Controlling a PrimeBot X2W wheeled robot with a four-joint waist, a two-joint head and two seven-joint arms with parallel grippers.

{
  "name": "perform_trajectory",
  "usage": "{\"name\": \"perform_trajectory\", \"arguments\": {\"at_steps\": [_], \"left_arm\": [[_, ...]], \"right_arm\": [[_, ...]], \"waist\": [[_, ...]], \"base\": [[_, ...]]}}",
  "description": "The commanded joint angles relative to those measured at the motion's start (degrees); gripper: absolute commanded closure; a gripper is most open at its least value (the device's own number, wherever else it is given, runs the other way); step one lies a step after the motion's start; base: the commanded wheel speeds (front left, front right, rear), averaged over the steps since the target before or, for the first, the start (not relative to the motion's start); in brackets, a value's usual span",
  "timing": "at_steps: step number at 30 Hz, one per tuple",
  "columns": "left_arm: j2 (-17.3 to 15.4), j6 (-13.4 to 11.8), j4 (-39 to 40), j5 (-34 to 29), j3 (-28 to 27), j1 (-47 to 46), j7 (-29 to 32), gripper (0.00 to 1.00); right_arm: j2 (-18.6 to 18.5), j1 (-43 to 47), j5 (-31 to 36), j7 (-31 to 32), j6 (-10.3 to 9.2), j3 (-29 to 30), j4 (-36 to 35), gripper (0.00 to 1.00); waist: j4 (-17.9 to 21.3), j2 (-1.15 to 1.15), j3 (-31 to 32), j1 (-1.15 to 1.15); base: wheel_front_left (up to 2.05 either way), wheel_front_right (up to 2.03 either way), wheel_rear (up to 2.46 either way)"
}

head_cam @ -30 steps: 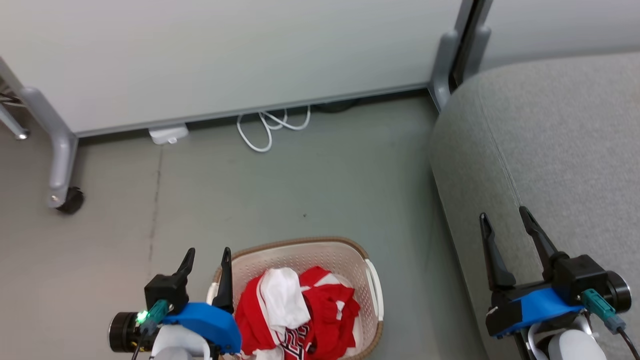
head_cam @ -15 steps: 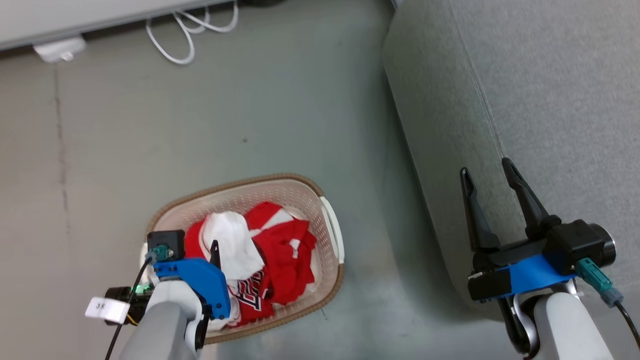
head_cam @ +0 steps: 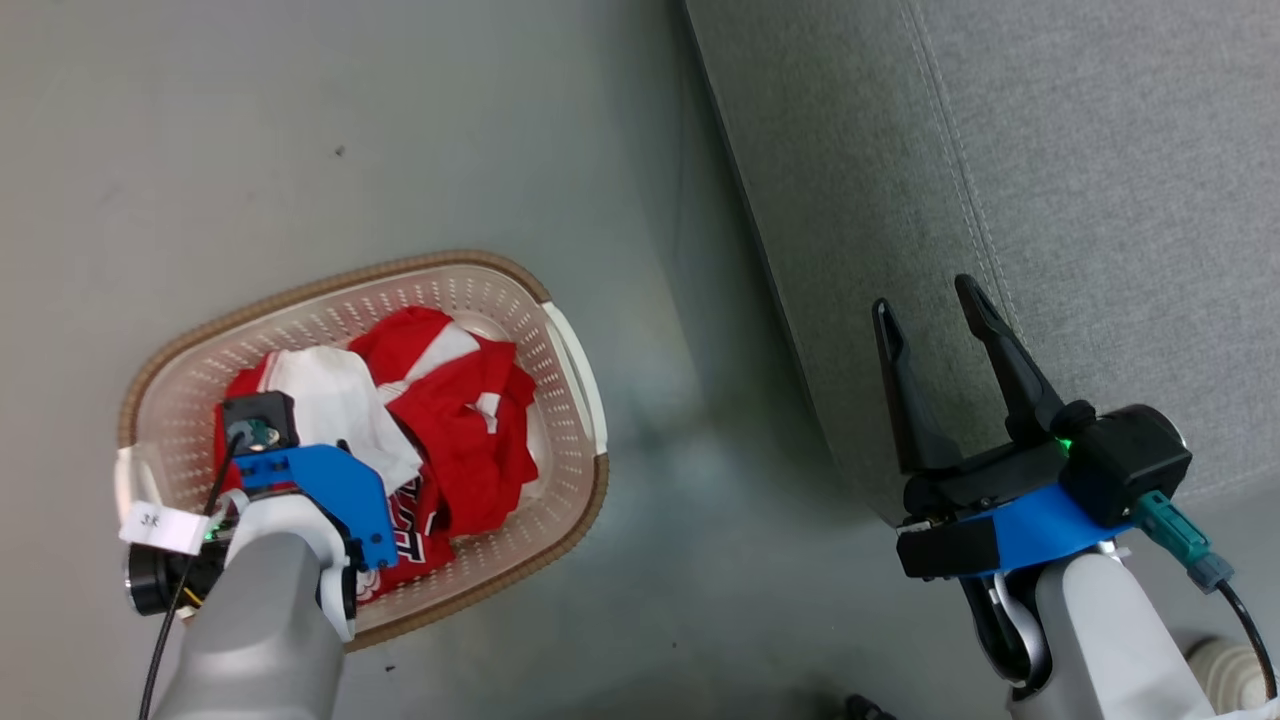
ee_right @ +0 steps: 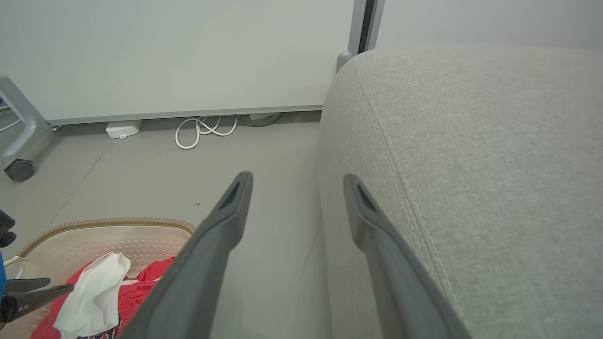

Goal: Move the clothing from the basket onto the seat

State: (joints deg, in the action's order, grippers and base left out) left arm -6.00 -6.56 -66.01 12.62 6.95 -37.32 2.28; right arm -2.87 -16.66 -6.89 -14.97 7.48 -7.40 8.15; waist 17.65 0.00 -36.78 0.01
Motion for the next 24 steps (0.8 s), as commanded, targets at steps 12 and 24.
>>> {"name": "perform_trajectory", "arguments": {"at_steps": [12, 24], "left_arm": [[-5.7, -1.3, -5.0, 1.7, -1.5, -5.8, 0.0, 0.00], [-8.0, 4.1, -7.2, 3.7, -1.4, -7.8, 1.2, 1.00]], "right_arm": [[0.0, -1.8, -5.4, -0.3, 0.03, -4.2, -3.0, 0.00], [0.0, -2.7, -8.1, -0.3, 0.02, -5.3, -4.0, 0.00]], "waist": [[4.6, 0.00, -8.7, -0.01], [6.5, 0.00, -11.6, -0.01]], "base": [[0.00, 0.00, 0.00], [0.00, 0.00, 0.00]]}}
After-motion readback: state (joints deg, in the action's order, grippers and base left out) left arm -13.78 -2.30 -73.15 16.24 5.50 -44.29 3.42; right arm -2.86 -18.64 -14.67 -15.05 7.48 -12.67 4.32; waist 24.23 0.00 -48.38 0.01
